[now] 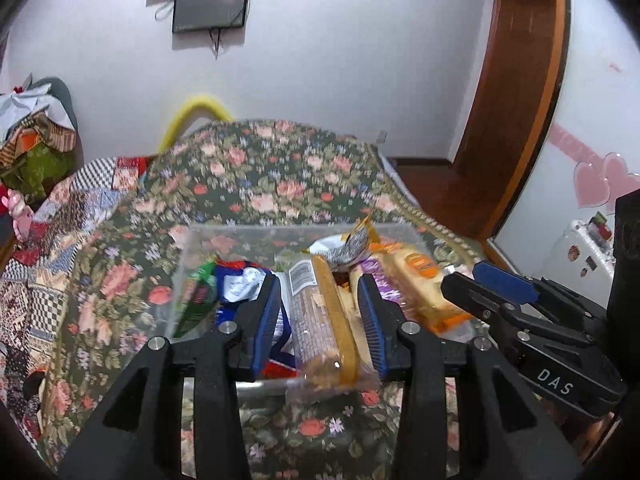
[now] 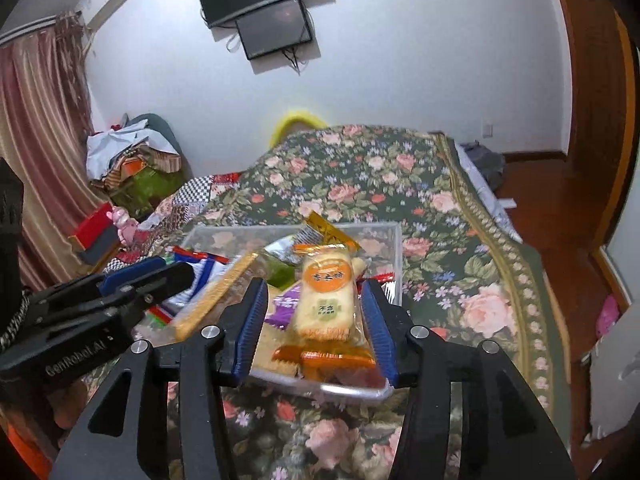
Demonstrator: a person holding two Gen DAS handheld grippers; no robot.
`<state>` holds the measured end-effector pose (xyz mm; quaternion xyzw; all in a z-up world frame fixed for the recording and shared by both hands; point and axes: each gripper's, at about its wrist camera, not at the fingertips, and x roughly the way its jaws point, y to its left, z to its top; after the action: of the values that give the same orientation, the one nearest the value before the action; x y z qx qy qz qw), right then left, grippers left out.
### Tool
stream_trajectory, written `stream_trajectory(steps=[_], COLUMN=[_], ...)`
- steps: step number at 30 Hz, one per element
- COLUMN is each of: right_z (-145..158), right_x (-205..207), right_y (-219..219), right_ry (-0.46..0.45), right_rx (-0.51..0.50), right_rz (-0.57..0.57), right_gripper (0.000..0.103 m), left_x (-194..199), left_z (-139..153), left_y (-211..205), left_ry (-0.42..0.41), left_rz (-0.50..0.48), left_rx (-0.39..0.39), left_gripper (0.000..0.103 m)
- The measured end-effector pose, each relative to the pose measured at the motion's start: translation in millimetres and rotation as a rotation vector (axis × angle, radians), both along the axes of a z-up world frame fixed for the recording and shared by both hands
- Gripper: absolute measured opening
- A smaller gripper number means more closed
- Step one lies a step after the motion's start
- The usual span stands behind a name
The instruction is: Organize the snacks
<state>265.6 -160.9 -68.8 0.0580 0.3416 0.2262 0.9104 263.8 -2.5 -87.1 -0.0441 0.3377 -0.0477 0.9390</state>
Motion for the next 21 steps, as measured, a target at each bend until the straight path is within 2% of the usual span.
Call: stream_trajectory(steps=[4, 7, 10, 13, 15, 21], right_z=[24, 44, 62, 79, 89, 103], right_x=[-24, -43, -63, -81, -94, -119], right_y=[-4, -8, -11, -12, -12, -12], right_ry=[-0.057, -0.105, -0.153, -0.195, -0.227, -0.298], right_rx=[-0.004, 0.003, 0.012, 0.028, 0.032, 0.048], right_rz=[0.018, 0.029, 0.038, 0.048, 0.049, 0.024], right_gripper=[0.046, 0.052, 0.053, 0.056, 0.066, 0.086], left_x=[-33, -57, -83, -108, -121, -157], left_z=[33, 54, 73, 89, 96, 110], left_y=[2, 5, 10, 12, 13, 13], left_ry=[-0.081, -0.135, -0.189, -0.245, -0.274, -0.330], left_rz=[0.002, 0.002, 0.015, 0.028, 0.036, 0.053], left_rx=[0.010, 0.014, 0.014, 0.020, 0.025, 0.033], left_gripper=[0.040, 0.041, 0.047, 0.058, 0.067, 0.083])
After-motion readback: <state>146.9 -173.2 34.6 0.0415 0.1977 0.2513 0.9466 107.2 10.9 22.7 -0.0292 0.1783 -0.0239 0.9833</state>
